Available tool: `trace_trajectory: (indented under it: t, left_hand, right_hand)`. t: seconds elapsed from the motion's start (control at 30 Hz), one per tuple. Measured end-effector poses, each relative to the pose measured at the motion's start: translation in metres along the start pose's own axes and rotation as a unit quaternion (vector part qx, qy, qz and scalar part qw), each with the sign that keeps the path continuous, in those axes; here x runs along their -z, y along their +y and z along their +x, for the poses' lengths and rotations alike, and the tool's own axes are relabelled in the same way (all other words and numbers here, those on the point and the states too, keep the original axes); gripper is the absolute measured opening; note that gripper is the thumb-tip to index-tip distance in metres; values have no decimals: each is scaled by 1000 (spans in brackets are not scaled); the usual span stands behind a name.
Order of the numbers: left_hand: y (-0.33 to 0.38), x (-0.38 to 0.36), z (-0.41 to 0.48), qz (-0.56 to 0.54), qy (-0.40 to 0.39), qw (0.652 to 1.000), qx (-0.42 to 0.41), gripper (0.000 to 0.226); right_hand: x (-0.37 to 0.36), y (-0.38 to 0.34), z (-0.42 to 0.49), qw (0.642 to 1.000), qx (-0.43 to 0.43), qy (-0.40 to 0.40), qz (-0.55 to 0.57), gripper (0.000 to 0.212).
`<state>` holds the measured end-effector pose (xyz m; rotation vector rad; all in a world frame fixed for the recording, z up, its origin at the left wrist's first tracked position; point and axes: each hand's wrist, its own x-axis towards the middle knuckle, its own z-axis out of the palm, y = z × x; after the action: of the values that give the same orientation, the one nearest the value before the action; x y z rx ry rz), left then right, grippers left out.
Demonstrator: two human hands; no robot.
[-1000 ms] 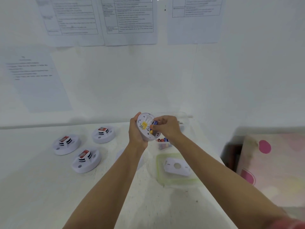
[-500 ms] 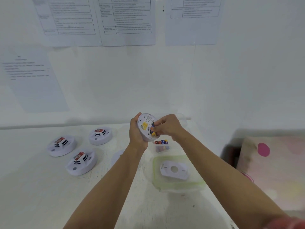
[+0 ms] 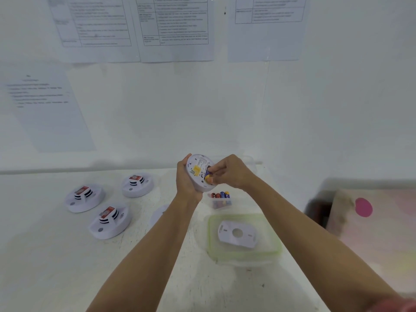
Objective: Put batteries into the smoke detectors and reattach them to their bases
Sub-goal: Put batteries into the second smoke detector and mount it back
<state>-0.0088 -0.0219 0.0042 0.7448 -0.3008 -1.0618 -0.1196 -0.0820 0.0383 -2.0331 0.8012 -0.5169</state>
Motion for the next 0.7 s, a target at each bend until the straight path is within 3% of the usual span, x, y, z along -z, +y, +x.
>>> trace_trajectory:
  t: [0.2,0.33,0.7]
  left_hand:
    - [1,-6,-2,-3,12,1000,-10,39]
    - [2,-6,-2,-17,16,1000,-12,58]
    - [0,-2,7,-26,15,1000,-7,50]
  right_hand:
    - [-7,9,3,998,27,49,-10,31]
    - [-7,13,10,998,41,52,14,28]
    - [-8,9,21,995,52,32,-75,17]
